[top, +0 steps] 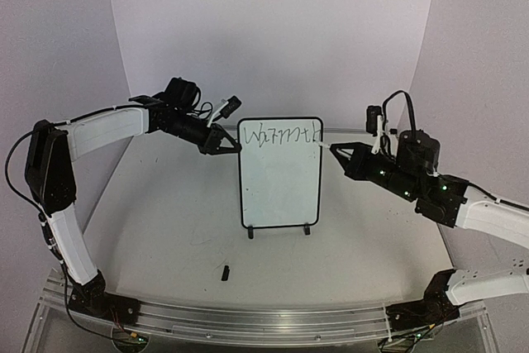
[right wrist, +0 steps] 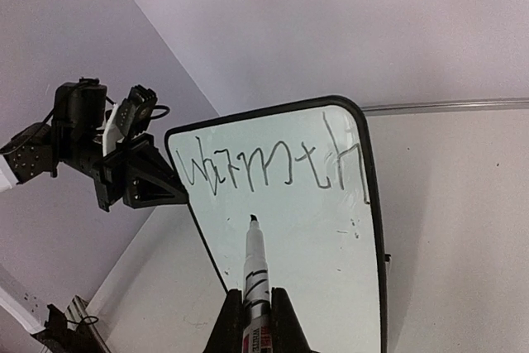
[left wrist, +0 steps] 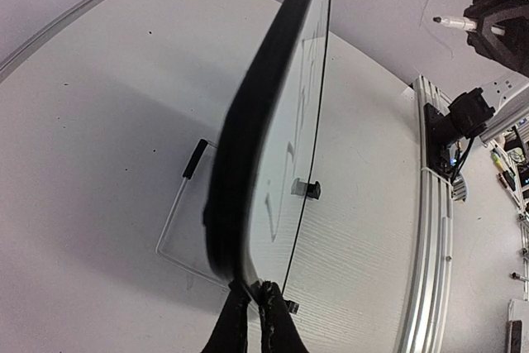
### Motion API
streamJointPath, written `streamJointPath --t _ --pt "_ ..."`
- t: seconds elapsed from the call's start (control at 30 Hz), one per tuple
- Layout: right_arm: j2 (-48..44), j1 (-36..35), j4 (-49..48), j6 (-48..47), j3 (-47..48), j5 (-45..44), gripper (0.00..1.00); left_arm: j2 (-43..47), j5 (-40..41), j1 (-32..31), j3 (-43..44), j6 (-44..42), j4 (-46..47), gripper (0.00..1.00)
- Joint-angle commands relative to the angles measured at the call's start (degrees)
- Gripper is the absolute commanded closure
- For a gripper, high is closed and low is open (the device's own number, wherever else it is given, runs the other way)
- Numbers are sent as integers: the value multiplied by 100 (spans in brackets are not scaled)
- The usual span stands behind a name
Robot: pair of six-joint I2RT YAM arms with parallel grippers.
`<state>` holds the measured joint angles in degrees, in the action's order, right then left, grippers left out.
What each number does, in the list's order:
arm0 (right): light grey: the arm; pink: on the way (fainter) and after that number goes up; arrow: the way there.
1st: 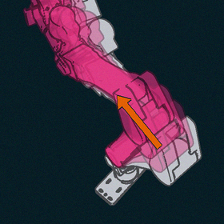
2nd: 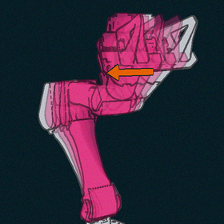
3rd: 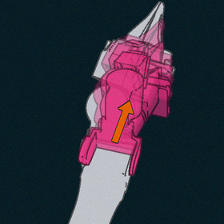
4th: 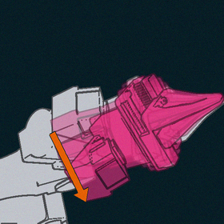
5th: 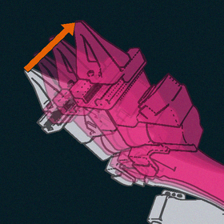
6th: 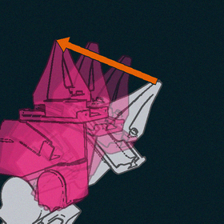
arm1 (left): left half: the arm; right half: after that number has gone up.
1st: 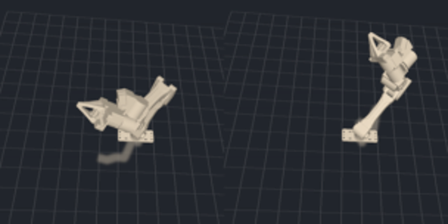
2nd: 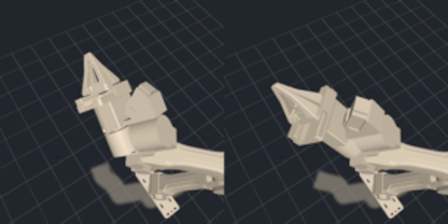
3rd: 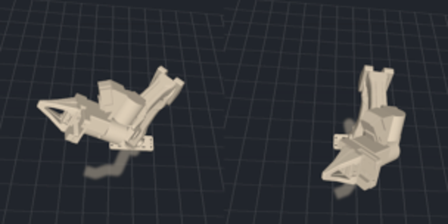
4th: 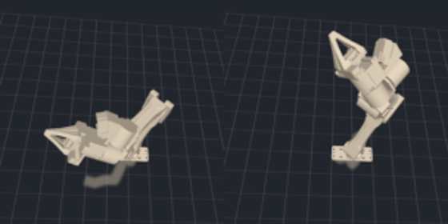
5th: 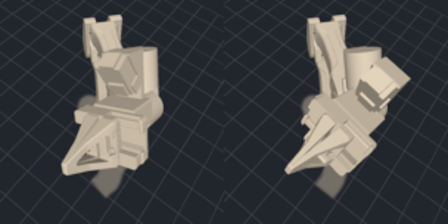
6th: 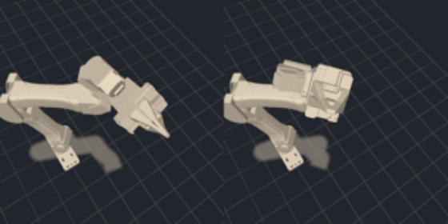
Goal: Write a sentence on the whiteboard
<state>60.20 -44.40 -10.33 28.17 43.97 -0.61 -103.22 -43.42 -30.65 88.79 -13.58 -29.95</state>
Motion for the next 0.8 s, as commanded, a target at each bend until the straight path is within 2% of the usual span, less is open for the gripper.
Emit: streamJointPath --t 0.0,0.3,0.5,0.77 --pt "222 -65 23 -332 132 849 100 109 253 -55 -115 -303 -260 100" --pt "1631 -1044 -784 -433 593 356 100 155 332 -56 -148 -329 -273 100" --pt "2645 -1189 -1089 -392 1185 157 100 163 343 -56 -170 -339 -280 100" --pt "3328 -1193 -1180 -184 1642 -521 100 130 342 -58 -164 -338 -265 100"
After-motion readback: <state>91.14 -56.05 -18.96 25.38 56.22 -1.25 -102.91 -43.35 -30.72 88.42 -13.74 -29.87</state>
